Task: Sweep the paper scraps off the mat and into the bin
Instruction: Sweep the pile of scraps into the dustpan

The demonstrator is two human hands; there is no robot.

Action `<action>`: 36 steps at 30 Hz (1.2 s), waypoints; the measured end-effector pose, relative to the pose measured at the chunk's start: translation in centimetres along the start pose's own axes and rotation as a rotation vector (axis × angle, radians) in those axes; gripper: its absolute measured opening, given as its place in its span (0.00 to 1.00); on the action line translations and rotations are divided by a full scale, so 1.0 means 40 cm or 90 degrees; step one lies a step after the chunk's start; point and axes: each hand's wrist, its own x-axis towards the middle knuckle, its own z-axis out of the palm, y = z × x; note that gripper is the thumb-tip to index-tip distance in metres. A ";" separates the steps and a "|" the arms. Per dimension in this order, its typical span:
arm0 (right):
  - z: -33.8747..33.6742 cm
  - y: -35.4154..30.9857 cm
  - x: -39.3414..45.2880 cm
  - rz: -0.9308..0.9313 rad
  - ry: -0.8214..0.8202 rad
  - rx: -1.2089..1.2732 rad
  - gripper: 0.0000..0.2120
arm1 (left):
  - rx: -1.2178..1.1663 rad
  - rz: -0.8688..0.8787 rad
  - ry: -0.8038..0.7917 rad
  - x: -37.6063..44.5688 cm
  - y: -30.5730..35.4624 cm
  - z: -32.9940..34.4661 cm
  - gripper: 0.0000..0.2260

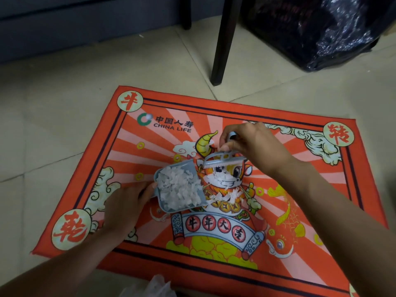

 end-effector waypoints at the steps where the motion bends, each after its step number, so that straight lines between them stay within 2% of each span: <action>1: -0.006 -0.002 0.001 -0.003 0.015 -0.017 0.03 | -0.001 0.002 0.005 0.000 -0.004 0.001 0.16; 4: -0.013 -0.001 0.009 -0.001 0.077 -0.073 0.03 | 0.000 0.008 0.016 -0.001 -0.021 0.004 0.15; 8: 0.002 0.011 0.043 0.044 0.146 -0.085 0.02 | 0.004 0.026 0.029 0.002 -0.039 0.010 0.18; 14: 0.014 0.024 0.112 0.059 0.172 -0.064 0.03 | -0.005 0.024 0.035 0.002 -0.046 0.016 0.23; 23: 0.042 0.035 0.162 0.031 0.087 -0.057 0.04 | -0.022 0.004 0.036 0.007 -0.061 0.020 0.24; 36: 0.046 -0.006 0.070 0.017 -0.021 -0.005 0.06 | -0.011 0.017 0.044 0.000 -0.049 0.005 0.25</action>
